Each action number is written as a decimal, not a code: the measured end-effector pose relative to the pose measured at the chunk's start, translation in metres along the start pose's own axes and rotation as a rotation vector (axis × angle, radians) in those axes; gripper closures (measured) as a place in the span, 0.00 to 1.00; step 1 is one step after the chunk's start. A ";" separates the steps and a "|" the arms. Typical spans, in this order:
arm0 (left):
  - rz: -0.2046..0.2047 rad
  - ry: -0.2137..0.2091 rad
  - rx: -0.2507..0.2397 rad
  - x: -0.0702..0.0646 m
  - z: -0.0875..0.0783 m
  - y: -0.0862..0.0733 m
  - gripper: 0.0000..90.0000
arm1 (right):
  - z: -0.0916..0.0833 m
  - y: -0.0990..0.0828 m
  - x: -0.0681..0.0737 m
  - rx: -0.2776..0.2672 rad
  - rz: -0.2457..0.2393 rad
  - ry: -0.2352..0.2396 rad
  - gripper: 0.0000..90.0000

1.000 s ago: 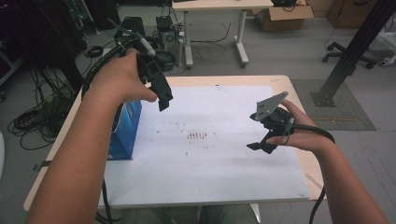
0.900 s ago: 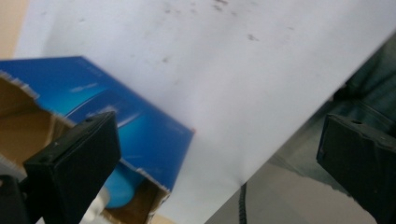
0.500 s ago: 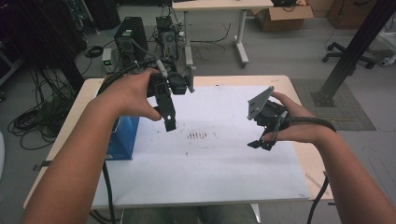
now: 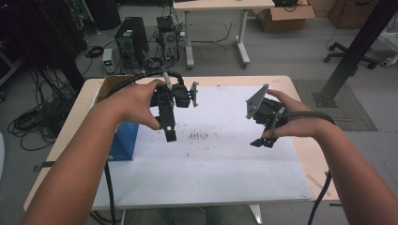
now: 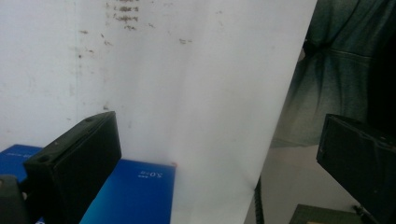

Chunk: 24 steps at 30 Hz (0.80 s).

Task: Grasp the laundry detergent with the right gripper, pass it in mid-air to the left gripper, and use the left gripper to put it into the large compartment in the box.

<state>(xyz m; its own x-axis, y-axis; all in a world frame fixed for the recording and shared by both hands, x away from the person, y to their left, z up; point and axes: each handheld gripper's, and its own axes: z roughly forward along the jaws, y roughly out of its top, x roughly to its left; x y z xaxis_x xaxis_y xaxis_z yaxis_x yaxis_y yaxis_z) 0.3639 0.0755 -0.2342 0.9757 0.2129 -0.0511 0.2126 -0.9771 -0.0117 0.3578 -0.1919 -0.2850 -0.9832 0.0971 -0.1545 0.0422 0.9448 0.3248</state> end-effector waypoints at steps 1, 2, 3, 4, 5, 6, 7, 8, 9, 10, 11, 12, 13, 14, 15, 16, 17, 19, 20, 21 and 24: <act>0.003 -0.002 -0.002 0.000 0.001 0.001 0.00 | 0.003 0.001 0.001 0.004 -0.002 0.007 0.04; 0.003 -0.004 0.001 0.000 0.001 0.001 0.00 | 0.003 0.001 0.001 0.004 -0.002 0.007 0.04; 0.007 -0.001 0.001 -0.001 0.001 0.002 0.00 | 0.004 0.001 0.001 0.013 -0.001 0.013 0.04; 0.010 -0.003 0.001 -0.001 0.001 0.003 0.00 | 0.005 0.002 0.002 0.013 -0.002 0.014 0.04; 0.009 -0.003 0.003 -0.001 0.002 0.004 0.00 | 0.006 0.002 0.002 0.013 -0.005 0.016 0.04; 0.011 0.002 0.003 -0.001 0.002 0.005 0.00 | 0.006 0.002 0.002 0.011 -0.004 0.018 0.04; 0.012 -0.001 0.004 -0.001 0.002 0.005 0.00 | 0.006 0.002 0.002 0.014 -0.007 0.019 0.04; 0.013 -0.001 0.004 -0.002 0.002 0.006 0.00 | 0.006 0.002 0.003 0.016 -0.005 0.020 0.04; 0.014 0.006 0.005 -0.003 0.002 0.007 0.00 | 0.006 0.002 0.003 0.010 -0.007 0.020 0.04; 0.014 0.004 0.007 -0.003 0.002 0.007 0.00 | 0.005 0.002 0.003 0.010 -0.007 0.020 0.04; 0.016 0.004 0.008 -0.003 0.002 0.007 0.00 | 0.002 0.002 0.002 0.000 -0.009 0.018 0.04; 0.015 0.004 0.009 -0.004 0.002 0.008 0.00 | 0.002 0.002 0.002 0.000 -0.009 0.018 0.04; 0.015 0.002 0.008 -0.004 0.001 0.008 0.00 | 0.002 0.001 0.002 -0.009 -0.011 0.017 0.04; 0.019 0.004 0.008 -0.005 0.001 0.008 0.00 | 0.001 0.001 0.002 -0.012 -0.010 0.018 0.04; 0.016 0.004 0.009 -0.005 0.000 0.008 0.00 | 0.000 0.001 0.002 -0.003 -0.002 0.017 0.04; 0.018 0.004 0.011 -0.006 0.000 0.008 0.00 | 0.000 0.000 0.002 -0.011 -0.012 0.015 0.04; 0.020 0.006 0.014 -0.006 0.000 0.009 0.00 | -0.001 0.000 0.002 -0.009 -0.012 0.015 0.04; 0.023 0.010 0.020 -0.008 0.000 0.009 0.00 | -0.002 0.000 0.001 -0.009 -0.010 0.014 0.04; 0.023 0.010 0.020 -0.008 0.000 0.009 0.00 | -0.002 0.000 0.001 -0.009 -0.010 0.014 0.04; 0.023 0.010 0.019 -0.008 0.000 0.009 0.00 | -0.001 0.000 0.001 -0.009 -0.008 0.014 0.04; 0.025 0.010 0.021 -0.009 -0.001 0.009 0.00 | -0.001 0.001 0.001 -0.004 -0.012 0.015 0.04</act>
<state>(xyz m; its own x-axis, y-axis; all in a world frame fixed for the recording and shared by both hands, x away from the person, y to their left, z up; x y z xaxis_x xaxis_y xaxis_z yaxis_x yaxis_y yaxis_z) 0.3573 0.0645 -0.2333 0.9812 0.1887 -0.0414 0.1874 -0.9818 -0.0317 0.3562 -0.1908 -0.2841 -0.9862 0.0807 -0.1442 0.0296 0.9447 0.3265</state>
